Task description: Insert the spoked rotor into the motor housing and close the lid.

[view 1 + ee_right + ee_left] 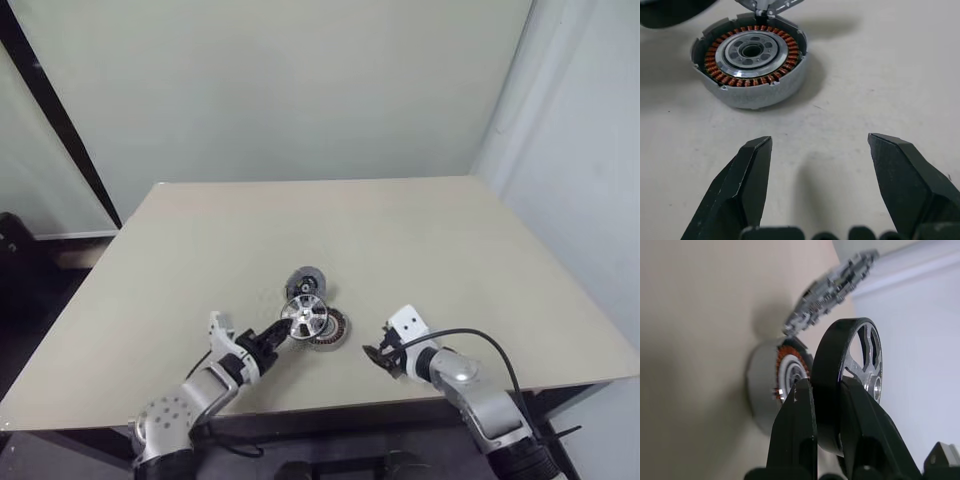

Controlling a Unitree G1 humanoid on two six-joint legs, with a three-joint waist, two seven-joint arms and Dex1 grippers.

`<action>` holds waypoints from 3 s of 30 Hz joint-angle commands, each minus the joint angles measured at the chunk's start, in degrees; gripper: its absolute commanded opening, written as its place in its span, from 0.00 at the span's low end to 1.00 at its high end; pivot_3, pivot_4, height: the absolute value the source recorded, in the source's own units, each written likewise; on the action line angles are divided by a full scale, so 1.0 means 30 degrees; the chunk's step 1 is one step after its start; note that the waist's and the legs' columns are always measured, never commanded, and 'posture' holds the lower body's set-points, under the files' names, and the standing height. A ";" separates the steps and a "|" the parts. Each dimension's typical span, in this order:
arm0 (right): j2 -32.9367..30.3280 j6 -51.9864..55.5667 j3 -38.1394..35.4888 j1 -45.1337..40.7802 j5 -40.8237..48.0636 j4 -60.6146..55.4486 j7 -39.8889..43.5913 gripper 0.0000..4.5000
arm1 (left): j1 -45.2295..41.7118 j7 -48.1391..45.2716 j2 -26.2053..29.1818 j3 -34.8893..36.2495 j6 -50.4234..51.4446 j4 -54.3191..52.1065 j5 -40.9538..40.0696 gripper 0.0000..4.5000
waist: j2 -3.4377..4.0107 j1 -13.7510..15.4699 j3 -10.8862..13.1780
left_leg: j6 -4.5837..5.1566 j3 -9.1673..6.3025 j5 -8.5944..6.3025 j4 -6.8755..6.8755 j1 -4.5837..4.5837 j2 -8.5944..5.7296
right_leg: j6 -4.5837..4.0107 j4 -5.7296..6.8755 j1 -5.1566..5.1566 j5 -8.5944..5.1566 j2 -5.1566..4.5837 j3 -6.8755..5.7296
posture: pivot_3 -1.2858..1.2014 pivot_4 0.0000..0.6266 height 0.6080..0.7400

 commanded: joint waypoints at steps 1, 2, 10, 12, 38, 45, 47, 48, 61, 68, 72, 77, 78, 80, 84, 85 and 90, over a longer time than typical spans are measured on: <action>-0.0116 -0.0061 -0.0361 -0.0125 0.0053 -0.0917 -0.0263 0.75 | -0.0832 -0.0368 0.0037 -0.0397 -0.0386 0.0353 0.0487 0.05 | 0.0000 -0.0001 0.0000 | 0.0001 -0.0001 0.0000 0.0003 -0.0001 0.0000 | 0.0000 0.0000 0.0001 0.0000 0.0000 -0.0001 | 0.52 0.00 1.00; -0.0129 -0.0040 -0.0358 -0.0112 0.0068 -0.0943 -0.0300 0.75 | -0.0916 -0.0416 0.0039 -0.0431 -0.0433 0.0471 0.0598 0.05 | 0.0000 -0.0010 0.0000 | 0.0000 0.0003 0.0000 0.0005 0.0002 0.0000 | 0.0000 0.0000 0.0002 0.0000 0.0000 0.0003 | 0.52 0.00 1.00; -0.0136 0.0090 -0.0430 0.0087 0.0164 -0.1231 -0.0620 0.75 | -0.2008 -0.0542 -0.0206 -0.0648 -0.1607 0.2507 0.2282 0.05 | 0.0000 0.0001 -0.0001 | 0.0001 0.0000 0.0002 0.0011 0.0000 -0.0001 | 0.0000 -0.0001 0.0007 0.0000 0.0001 0.0004 | 0.52 0.00 1.00; -0.0154 0.0090 -0.0461 0.0111 0.0196 -0.1236 -0.0686 0.75 | -0.2207 -0.0702 -0.0246 -0.0697 -0.1682 0.2812 0.2512 0.05 | -0.0001 -0.0005 -0.0001 | 0.0002 0.0002 0.0001 0.0010 0.0000 -0.0002 | 0.0000 -0.0002 0.0007 0.0000 0.0001 0.0006 | 0.52 0.00 1.00; -0.0119 0.0143 -0.0557 0.0094 0.0262 -0.1025 -0.1080 0.75 | -0.2501 -0.1545 -0.0346 -0.1126 -0.0356 0.3222 0.3449 0.05 | 0.0000 0.0000 -0.0001 | 0.0002 -0.0001 0.0001 0.0010 0.0003 -0.0004 | 0.0001 -0.0003 0.0011 0.0000 0.0001 0.0009 | 0.52 0.00 1.00; -0.0099 0.0092 -0.0568 0.0106 0.0252 -0.0883 -0.1097 0.75 | -0.2430 -0.1518 -0.0212 -0.0875 -0.0147 0.2710 0.3454 0.43 | 0.0002 0.0001 -0.0003 | 0.0002 -0.0004 0.0001 0.0009 0.0007 -0.0004 | 0.0001 -0.0003 0.0017 0.0000 0.0001 0.0009 | 0.52 0.00 1.00; -0.0085 0.0063 -0.0556 0.0080 0.0245 -0.0828 -0.1091 0.75 | -0.2463 -0.1460 -0.0211 -0.0737 -0.0125 0.2500 0.3371 0.58 | 0.0002 -0.0001 -0.0003 | 0.0002 -0.0004 0.0001 0.0012 0.0015 -0.0003 | 0.0001 -0.0003 0.0024 0.0000 0.0001 0.0010 | 0.52 0.00 1.00; -0.0076 0.0044 -0.0551 0.0057 0.0243 -0.0791 -0.1088 0.75 | -0.2470 -0.1470 -0.0209 -0.0691 -0.0078 0.2431 0.3329 0.66 | 0.0002 -0.0001 -0.0003 | 0.0002 -0.0004 0.0001 0.0015 0.0018 -0.0003 | 0.0001 -0.0003 0.0027 0.0000 0.0001 0.0009 | 0.52 0.00 1.00; 0.0065 -0.0281 -0.0956 -0.0349 0.0319 -0.0843 -0.1198 0.75 | -0.2189 -0.2251 0.1197 -0.0970 0.0091 -0.3118 0.2302 0.87 | 0.0003 0.0001 0.0003 | 0.0000 -0.0007 0.0000 -0.0011 -0.0005 -0.0001 | 0.0001 -0.0006 -0.0002 0.0000 0.0001 0.0013 | 0.52 0.00 1.00; 0.2744 0.0613 -0.1421 -0.1727 0.2802 -0.1547 -0.0656 0.46 | -0.1171 -0.4204 0.3908 -0.1781 -0.2491 -0.4395 0.5015 0.88 | 0.0028 -0.0205 0.0018 | 0.0001 0.0011 0.0000 -0.0028 0.0022 0.0023 | 0.0000 0.0006 -0.0011 0.0000 0.0017 0.0016 | 0.52 0.00 1.00; 0.4033 -0.0042 -0.0616 -0.3561 0.2235 0.1126 -0.1012 0.14 | -0.0564 -0.4937 0.4479 -0.1641 -0.4028 -0.3754 0.6137 0.88 | 0.0032 -0.0295 0.0019 | 0.0000 -0.0007 0.0001 -0.0024 0.0014 0.0029 | -0.0001 0.0006 -0.0009 0.0000 0.0026 0.0008 | 0.52 0.00 1.00; 0.4679 -0.2012 0.0364 -0.5186 0.1135 0.6160 -0.1015 0.01 | -0.0287 -0.4983 0.4229 -0.1639 -0.4335 -0.4072 0.6177 0.88 | 0.0020 -0.0305 0.0013 | 0.0001 -0.0007 0.0000 -0.0015 -0.0008 -0.0004 | 0.0000 -0.0019 0.0001 0.0002 -0.0009 0.0019 | 0.52 0.00 1.00; 0.4655 -0.2390 0.0698 -0.5263 0.0816 0.7241 -0.0923 0.01 | -0.0176 -0.5021 0.4208 -0.1721 -0.4351 -0.4263 0.6193 0.88 | 0.0020 -0.0315 0.0013 | 0.0001 -0.0007 0.0000 -0.0018 -0.0013 -0.0007 | 0.0001 -0.0021 0.0001 0.0002 -0.0012 0.0020 | 0.52 0.00 1.00; 0.4451 -0.3109 0.1488 -0.5230 0.0089 0.8876 -0.0658 0.01 | 0.0019 -0.5022 0.4227 -0.1830 -0.4320 -0.4480 0.6266 0.88 | 0.0020 -0.0386 0.0013 | 0.0000 -0.0008 -0.0002 -0.0030 -0.0013 -0.0009 | 0.0000 -0.0019 -0.0003 0.0002 -0.0013 0.0021 | 0.52 0.00 1.00; 0.4328 -0.3743 0.1573 -0.4975 -0.0027 0.8891 -0.0332 0.01 | 0.0371 -0.5038 0.4369 -0.1791 -0.4282 -0.4637 0.6331 0.88 | 0.0029 -0.0481 0.0008 | -0.0003 -0.0015 -0.0005 -0.0056 0.0021 0.0007 | 0.0000 0.0003 -0.0001 0.0003 0.0005 0.0017 | 0.52 0.00 1.00; 0.4334 -0.3738 0.1391 -0.5039 0.0084 0.8445 -0.0308 0.01 | 0.0453 -0.4981 0.4384 -0.1769 -0.4233 -0.4758 0.6290 0.88 | 0.0031 -0.0477 0.0009 | -0.0004 -0.0017 -0.0004 -0.0057 0.0025 0.0016 | 0.0000 0.0010 -0.0003 0.0002 0.0016 0.0015 | 0.52 0.00 1.00; 0.4189 -0.2773 0.0908 -0.5620 0.0710 0.5506 0.0283 0.01 | 0.0528 -0.5030 0.4557 -0.1928 -0.4220 -0.4658 0.6476 0.88 | 0.0040 -0.0462 0.0016 | -0.0002 -0.0028 -0.0001 -0.0024 0.0003 0.0013 | 0.0000 0.0016 -0.0006 0.0002 0.0017 0.0013 | 0.52 0.00 1.00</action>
